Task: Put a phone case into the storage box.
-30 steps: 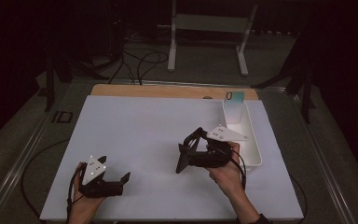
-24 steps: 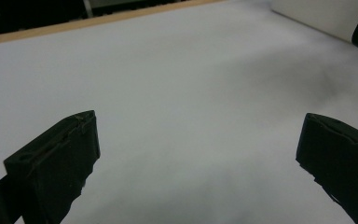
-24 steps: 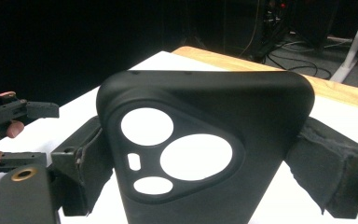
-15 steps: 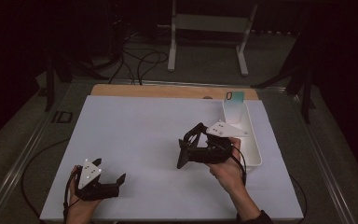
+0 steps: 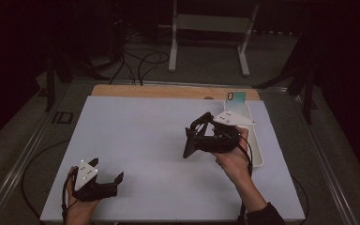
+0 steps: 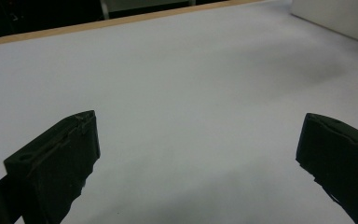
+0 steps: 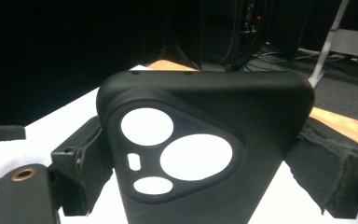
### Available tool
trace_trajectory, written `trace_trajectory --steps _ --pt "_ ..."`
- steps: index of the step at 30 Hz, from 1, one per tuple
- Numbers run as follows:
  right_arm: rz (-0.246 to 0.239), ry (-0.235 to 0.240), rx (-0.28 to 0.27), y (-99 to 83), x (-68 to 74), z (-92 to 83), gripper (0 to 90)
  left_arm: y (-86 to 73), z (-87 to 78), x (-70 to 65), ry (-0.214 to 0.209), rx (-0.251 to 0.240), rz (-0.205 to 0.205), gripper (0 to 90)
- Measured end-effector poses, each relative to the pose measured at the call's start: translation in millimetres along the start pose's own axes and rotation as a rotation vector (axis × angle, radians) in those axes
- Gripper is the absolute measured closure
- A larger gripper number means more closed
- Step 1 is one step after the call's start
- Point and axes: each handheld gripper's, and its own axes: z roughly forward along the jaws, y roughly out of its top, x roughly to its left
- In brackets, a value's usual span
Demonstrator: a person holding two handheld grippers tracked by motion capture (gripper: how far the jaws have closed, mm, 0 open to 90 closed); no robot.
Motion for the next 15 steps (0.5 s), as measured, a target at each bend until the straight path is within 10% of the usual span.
trace_trajectory --steps 15 --pt "-0.001 -0.04 -0.005 17.9 -13.5 4.0 13.5 0.4 -1.3 0.5 0.006 -0.012 -0.004 0.0"
